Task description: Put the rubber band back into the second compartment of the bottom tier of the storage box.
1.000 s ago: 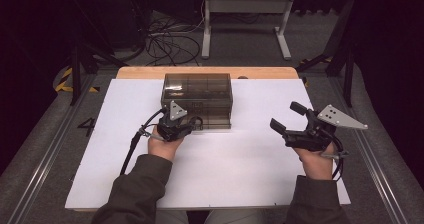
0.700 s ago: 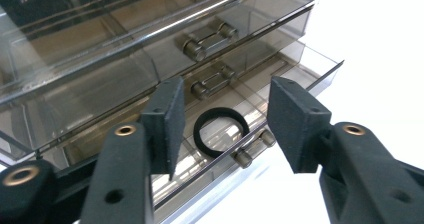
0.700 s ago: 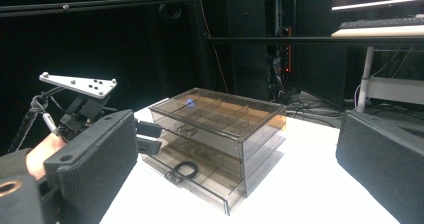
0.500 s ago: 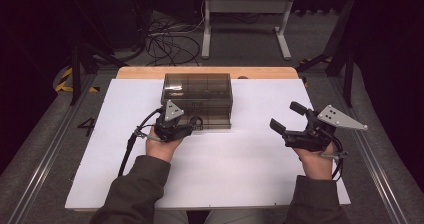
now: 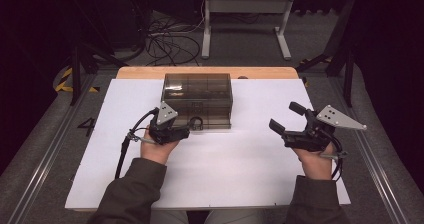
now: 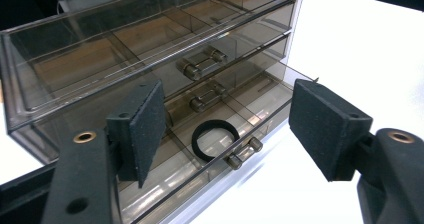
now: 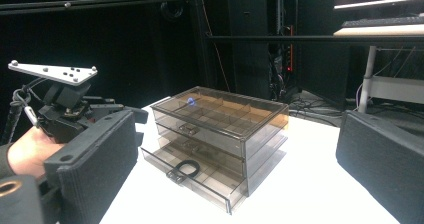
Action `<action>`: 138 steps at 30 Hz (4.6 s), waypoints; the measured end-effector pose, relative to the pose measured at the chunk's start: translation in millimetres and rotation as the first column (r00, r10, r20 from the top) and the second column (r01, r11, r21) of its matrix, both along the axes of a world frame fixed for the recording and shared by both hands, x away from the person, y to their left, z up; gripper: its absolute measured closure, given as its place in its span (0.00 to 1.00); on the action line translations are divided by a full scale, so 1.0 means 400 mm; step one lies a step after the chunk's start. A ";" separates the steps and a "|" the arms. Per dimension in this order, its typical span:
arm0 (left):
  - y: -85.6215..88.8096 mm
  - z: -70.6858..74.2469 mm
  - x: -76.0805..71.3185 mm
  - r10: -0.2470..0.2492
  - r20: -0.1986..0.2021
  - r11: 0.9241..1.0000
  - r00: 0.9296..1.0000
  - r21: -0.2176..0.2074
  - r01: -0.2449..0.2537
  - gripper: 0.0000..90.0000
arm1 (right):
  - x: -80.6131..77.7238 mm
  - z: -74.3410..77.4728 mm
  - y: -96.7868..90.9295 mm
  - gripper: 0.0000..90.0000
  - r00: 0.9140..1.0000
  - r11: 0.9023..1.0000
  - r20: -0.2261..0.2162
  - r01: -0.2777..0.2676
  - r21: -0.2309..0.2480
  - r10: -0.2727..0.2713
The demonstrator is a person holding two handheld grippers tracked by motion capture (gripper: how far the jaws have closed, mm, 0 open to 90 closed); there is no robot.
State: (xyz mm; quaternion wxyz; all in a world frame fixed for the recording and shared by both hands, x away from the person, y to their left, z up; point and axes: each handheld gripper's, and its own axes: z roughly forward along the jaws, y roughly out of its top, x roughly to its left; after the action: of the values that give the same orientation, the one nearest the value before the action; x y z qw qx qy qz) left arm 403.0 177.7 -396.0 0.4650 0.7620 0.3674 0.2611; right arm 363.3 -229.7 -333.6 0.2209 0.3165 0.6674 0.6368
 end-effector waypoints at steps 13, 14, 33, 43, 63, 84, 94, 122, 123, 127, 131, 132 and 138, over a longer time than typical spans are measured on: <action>0.028 0.019 -0.032 -0.001 0.028 0.999 1.000 -0.036 0.002 0.27 | 0.000 -0.002 0.003 0.04 1.000 1.000 0.003 0.004 -0.004 -0.004; 0.030 0.021 -0.034 -0.001 0.034 0.999 0.999 -0.036 0.002 0.27 | 0.000 -0.002 0.004 0.04 1.000 1.000 0.002 0.004 -0.004 -0.004; 0.070 0.045 -0.087 -0.004 0.092 0.998 0.996 -0.069 0.011 0.20 | 0.001 -0.005 0.008 0.04 1.000 1.000 -0.003 0.009 -0.016 -0.009; 0.100 0.054 -0.113 0.010 0.115 0.996 0.993 -0.089 0.000 0.18 | -0.001 -0.006 0.013 0.04 1.000 1.000 0.005 0.011 -0.018 -0.011; 0.145 0.078 -0.157 0.012 0.151 0.991 0.988 -0.130 0.007 0.15 | -0.002 -0.008 0.018 0.04 1.000 1.000 0.001 0.018 -0.026 -0.017; 0.195 0.099 -0.206 0.021 0.196 0.986 0.980 -0.168 0.013 0.13 | -0.003 -0.013 0.029 0.04 1.000 0.999 0.004 0.015 -0.044 -0.015; 0.202 0.103 -0.229 0.022 0.221 0.979 0.975 -0.201 0.023 0.10 | -0.005 -0.016 0.031 0.04 1.000 0.999 0.001 0.022 -0.046 -0.022; 0.260 0.105 -0.268 0.031 0.244 0.971 0.969 -0.239 0.029 0.07 | -0.006 -0.028 0.032 0.04 1.000 0.998 -0.011 0.025 -0.056 -0.026; 0.261 0.104 -0.268 0.031 0.245 0.970 0.969 -0.243 0.031 0.07 | -0.006 -0.028 0.032 0.04 1.000 0.998 -0.011 0.025 -0.056 -0.026; 0.266 0.102 -0.271 0.023 0.248 0.968 0.968 -0.246 0.040 0.07 | -0.007 -0.028 0.031 0.04 1.000 0.998 -0.011 0.026 -0.057 -0.026; 0.270 0.101 -0.275 0.019 0.253 0.966 0.967 -0.255 0.048 0.07 | -0.007 -0.028 0.031 0.04 1.000 0.998 -0.010 0.026 -0.057 -0.027; 0.271 0.101 -0.276 0.018 0.252 0.966 0.967 -0.255 0.048 0.07 | -0.007 -0.029 0.031 0.04 1.000 0.998 -0.009 0.026 -0.056 -0.027; 0.276 0.097 -0.275 0.022 0.249 0.965 0.968 -0.259 0.045 0.06 | -0.007 -0.029 0.032 0.04 1.000 0.998 -0.010 0.025 -0.059 -0.026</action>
State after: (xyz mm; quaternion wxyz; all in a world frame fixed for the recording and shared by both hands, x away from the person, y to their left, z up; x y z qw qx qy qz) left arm 293.1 287.9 -357.3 0.6058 0.6570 0.3325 0.3014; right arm 360.6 -216.9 -345.3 0.2347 0.3218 0.6829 0.6124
